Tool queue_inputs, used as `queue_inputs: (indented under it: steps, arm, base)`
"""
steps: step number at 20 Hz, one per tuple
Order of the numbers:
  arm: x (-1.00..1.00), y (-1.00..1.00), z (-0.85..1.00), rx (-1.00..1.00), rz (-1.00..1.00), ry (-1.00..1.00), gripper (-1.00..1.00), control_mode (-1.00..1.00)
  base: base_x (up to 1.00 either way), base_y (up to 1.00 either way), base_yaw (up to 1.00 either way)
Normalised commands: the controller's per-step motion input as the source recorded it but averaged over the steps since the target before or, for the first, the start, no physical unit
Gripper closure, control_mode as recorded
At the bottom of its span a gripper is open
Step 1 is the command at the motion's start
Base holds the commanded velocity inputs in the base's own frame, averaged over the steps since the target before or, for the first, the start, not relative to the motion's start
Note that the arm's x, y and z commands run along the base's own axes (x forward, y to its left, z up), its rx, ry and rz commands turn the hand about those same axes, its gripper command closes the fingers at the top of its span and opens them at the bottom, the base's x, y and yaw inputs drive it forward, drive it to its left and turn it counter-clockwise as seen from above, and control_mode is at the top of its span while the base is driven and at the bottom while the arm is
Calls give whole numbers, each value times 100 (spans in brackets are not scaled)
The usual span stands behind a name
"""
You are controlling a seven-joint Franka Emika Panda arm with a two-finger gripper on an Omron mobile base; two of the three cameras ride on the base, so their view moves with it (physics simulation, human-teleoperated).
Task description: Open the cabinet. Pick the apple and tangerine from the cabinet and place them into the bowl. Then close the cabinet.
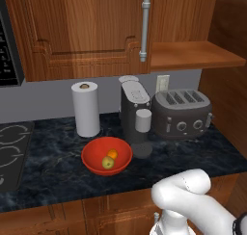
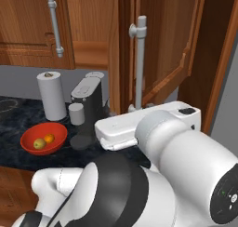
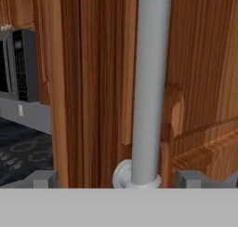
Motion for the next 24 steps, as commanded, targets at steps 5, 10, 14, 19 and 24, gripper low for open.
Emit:
queue_inputs:
  steps: [5, 10, 14, 19, 24]
  arm:
    - [58, -6, -18, 0, 2, 0, -100, -100]
    - [97, 7, -27, 4, 0, -3, -100, -100]
    - [100, 29, -29, 8, -3, -6, -100, -100]
    - [100, 29, -22, 10, -4, -6, -100, -100]
    - [100, 36, -14, 9, -6, -6, -100, -100]
  base:
    - [0, 0, 0]
    - [0, 0, 0]
    - [0, 0, 0]
    - [0, 0, 0]
    - [0, 0, 0]
